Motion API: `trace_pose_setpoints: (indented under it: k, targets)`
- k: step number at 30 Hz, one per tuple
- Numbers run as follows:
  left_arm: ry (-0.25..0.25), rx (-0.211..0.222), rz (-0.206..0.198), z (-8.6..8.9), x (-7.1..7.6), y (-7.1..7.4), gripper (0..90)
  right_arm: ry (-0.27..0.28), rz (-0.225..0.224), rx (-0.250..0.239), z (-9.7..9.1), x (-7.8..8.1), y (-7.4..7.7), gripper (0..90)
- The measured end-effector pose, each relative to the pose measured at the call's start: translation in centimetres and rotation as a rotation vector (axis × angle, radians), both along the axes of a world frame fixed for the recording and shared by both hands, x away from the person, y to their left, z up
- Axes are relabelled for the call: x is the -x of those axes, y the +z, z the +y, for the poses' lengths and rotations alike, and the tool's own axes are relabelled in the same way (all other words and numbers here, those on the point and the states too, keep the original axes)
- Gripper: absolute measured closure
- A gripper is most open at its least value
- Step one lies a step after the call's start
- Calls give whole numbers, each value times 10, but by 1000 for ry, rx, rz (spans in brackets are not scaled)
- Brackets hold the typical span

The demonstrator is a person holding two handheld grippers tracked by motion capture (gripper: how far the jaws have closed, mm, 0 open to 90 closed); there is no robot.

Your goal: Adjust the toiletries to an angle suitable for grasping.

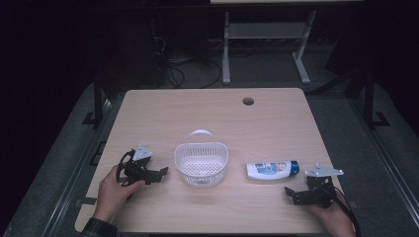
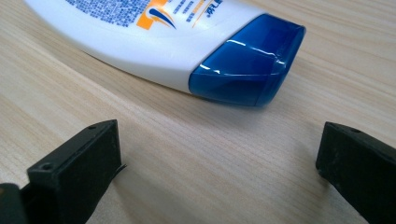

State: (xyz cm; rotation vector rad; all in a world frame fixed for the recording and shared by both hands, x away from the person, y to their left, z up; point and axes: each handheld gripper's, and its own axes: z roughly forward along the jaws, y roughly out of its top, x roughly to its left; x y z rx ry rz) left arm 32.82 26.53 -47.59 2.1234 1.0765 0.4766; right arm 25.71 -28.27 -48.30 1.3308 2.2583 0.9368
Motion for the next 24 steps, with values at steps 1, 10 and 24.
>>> trace_pose_setpoints:
  k: [1, 10, 24]
  targets:
    - [0, -1, 1, 0, 0, 0, 129, 0, 0, 0, 0, 0, 0, 0]
    - [0, -1, 0, 0, 0, 0, 129, -25, 71, -23, -6, 8, 14, 199]
    - [0, -1, 0, 0, 0, 0, 129, 7, 60, -73, -2, 15, 36, 871]
